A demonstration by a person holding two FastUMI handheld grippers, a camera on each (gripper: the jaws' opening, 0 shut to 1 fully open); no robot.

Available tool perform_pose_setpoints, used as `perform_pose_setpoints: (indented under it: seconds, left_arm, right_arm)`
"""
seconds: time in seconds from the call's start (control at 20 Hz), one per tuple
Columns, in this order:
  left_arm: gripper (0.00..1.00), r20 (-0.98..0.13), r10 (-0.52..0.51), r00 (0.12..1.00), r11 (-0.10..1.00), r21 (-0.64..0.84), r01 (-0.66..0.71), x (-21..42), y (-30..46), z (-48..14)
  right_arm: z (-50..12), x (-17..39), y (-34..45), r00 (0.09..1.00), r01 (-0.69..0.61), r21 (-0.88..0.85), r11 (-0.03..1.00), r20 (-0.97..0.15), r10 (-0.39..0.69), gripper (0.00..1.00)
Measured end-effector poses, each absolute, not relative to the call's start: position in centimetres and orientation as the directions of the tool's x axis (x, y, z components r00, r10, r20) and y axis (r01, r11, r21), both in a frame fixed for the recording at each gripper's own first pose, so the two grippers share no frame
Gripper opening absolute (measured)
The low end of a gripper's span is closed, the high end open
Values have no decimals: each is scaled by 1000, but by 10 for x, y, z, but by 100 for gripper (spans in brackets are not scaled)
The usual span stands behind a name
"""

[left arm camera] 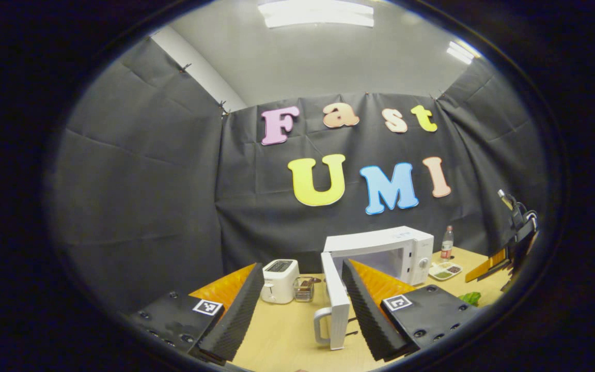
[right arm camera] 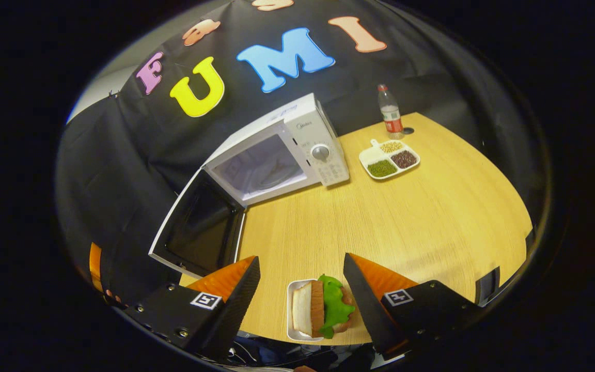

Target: Open the microwave oven with the left hand, put the food in, and close the microwave oven.

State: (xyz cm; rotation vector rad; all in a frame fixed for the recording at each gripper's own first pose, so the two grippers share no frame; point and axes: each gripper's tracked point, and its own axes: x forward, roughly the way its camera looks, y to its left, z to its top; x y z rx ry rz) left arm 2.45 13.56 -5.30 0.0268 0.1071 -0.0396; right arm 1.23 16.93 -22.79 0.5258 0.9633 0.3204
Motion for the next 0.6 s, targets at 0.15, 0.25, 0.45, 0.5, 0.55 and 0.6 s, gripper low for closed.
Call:
perform_pose_setpoints:
  seconds: [0.15, 0.25, 0.45, 0.5, 0.55, 0.6]
  left_arm:
    - [97, -104, -25, 994, 998, 49, 30, 16, 136, -48]
    - [100, -104, -14, 994, 999, 41, 18, 10, 136, -43]
    - [100, -106, 6, 994, 1000, 28, -3, 5, 132, -41]
    - [97, -104, 11, 994, 999, 34, -8, 4, 132, -39]
    - [97, -105, 18, 994, 999, 39, -14, 2, 131, -40]
    - [98, -108, 23, 994, 999, 41, -19, 2, 130, -40]
  right_arm:
    - [-251, 4, 171, 474, -27, 558, 829, -723, 502, 98]
    - [-265, -8, 180, 400, -24, 592, 806, -733, 550, 99]
    - [-290, -27, 174, 309, 24, 600, 800, -765, 565, 98]
    - [-295, -29, 173, 287, 44, 607, 794, -769, 572, 99]
    - [-302, -34, 175, 262, 59, 616, 786, -769, 583, 98]
    - [-306, -38, 177, 241, 74, 626, 776, -766, 595, 98]
